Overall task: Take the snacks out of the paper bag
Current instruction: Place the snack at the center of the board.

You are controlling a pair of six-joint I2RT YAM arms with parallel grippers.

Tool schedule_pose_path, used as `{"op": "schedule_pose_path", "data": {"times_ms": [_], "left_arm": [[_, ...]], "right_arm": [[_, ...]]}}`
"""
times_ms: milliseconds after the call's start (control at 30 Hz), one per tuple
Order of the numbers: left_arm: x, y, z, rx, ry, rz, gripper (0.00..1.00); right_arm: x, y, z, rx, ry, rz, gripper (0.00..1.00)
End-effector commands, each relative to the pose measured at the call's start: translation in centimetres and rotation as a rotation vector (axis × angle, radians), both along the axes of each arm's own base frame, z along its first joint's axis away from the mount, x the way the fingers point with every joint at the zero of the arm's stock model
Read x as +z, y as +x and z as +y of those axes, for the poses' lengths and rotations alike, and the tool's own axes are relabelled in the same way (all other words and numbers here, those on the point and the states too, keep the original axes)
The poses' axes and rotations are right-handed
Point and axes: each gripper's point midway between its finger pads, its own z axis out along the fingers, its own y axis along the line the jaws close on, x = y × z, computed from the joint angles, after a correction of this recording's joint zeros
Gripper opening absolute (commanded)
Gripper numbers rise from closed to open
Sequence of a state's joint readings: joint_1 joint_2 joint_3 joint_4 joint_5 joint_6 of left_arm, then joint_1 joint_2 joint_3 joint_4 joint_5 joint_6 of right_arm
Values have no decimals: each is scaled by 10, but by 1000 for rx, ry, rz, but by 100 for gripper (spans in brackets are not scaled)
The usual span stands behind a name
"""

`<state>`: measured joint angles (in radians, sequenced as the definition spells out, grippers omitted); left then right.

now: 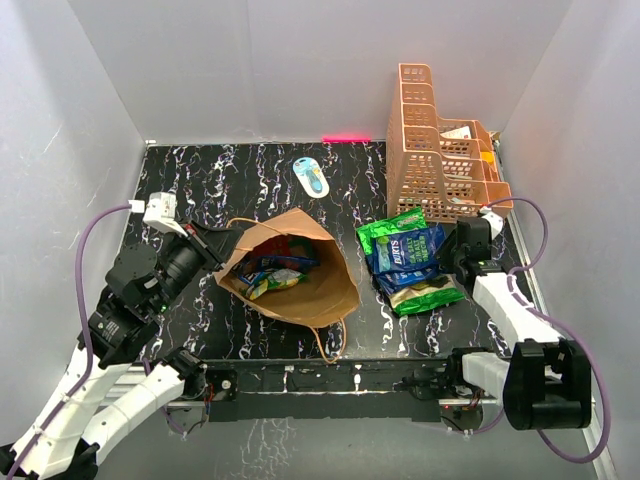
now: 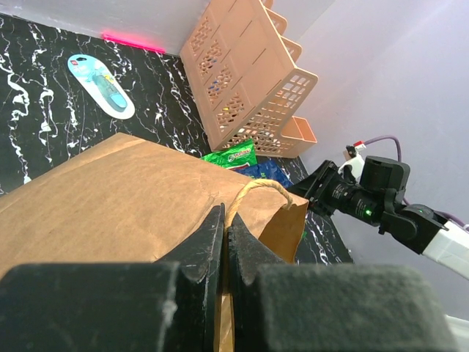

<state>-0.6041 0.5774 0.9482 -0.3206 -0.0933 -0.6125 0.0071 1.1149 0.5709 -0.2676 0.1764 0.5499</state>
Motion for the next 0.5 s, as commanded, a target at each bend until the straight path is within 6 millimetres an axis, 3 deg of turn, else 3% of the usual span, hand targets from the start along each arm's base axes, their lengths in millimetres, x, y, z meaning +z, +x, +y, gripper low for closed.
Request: {"op": "schedule_pose_path", "data": {"times_ms": [0, 133, 200, 333, 467], "left_arm": [[10, 1, -1, -8, -8, -34, 0], [11, 1, -3, -19, -3, -41, 0], [11, 0, -6, -34, 0, -51, 0], [18, -4, -12, -81, -6, -101, 0], [23, -10, -17, -131, -4, -145, 0]], "right_arm": [[39, 8, -2, 6, -13, -130, 43], [82, 12, -7, 23, -64, -194, 53], [103, 14, 2, 82, -51, -244, 60], [158, 17, 53, 426, -15, -469, 66], [216, -4, 99, 738, -7, -689, 68]]}}
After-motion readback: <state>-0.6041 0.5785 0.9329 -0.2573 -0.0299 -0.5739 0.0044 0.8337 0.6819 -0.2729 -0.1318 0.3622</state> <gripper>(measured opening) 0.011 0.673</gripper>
